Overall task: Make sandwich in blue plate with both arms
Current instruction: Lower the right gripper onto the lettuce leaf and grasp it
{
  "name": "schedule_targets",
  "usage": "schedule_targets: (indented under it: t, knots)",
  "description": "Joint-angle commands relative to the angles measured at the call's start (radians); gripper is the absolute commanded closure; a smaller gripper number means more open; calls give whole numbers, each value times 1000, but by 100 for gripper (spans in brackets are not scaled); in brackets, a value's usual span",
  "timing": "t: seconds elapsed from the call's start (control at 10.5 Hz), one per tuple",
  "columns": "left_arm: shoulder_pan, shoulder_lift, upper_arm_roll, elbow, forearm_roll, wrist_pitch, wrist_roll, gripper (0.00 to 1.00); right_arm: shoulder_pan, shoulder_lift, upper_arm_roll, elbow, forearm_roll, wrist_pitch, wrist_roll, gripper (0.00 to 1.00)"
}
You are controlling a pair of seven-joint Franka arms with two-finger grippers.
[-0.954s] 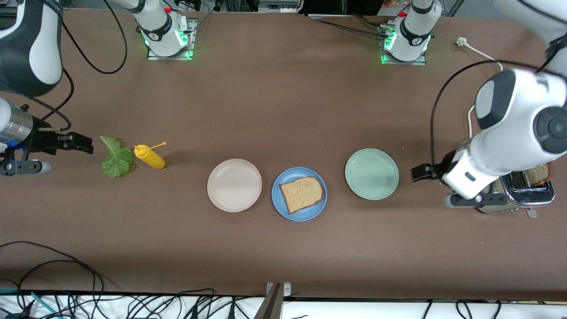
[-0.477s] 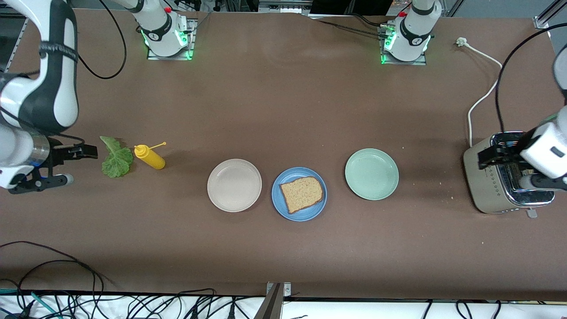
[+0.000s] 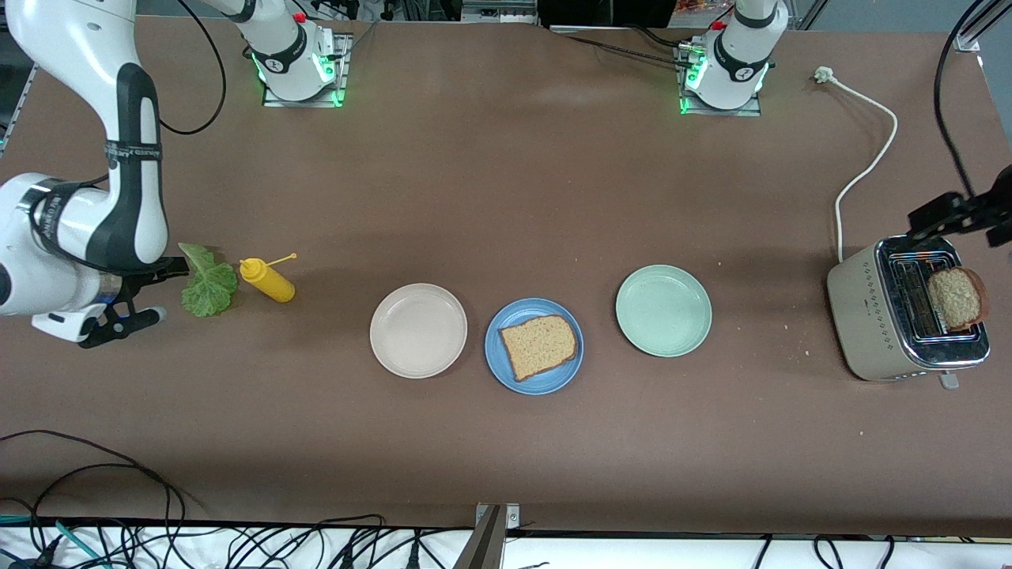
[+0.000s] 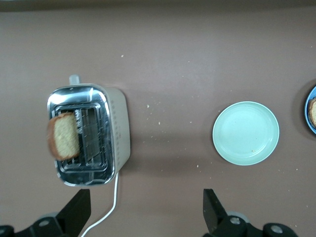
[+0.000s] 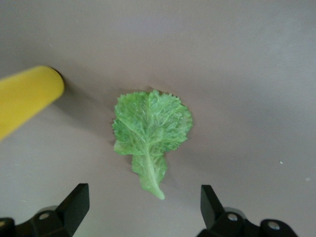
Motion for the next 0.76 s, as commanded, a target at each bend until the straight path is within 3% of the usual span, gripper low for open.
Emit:
schedule_targets:
  t: [0.0,0.1,0.29,0.57,0.67]
  knots:
    - [43,-110,-3,-58,-59,-61,-12,0,4,-25,6,-174,5,130,-94,0]
    - [95,-154,-6,-124,-125,-50,-23,0,4,-3,6,-196,5,144,-120,0]
    - [103,-203,-11,-199,-130,-18,-23,0,-11,42,6,-198,19,144,-157,0]
    - [105,-311,-28,-411,-130,131,-55,0,-20,97,7,-198,57,145,-201,0]
    - [105,-314,-28,-420,-127,134,-78,0,-22,108,7,-195,65,145,-201,0]
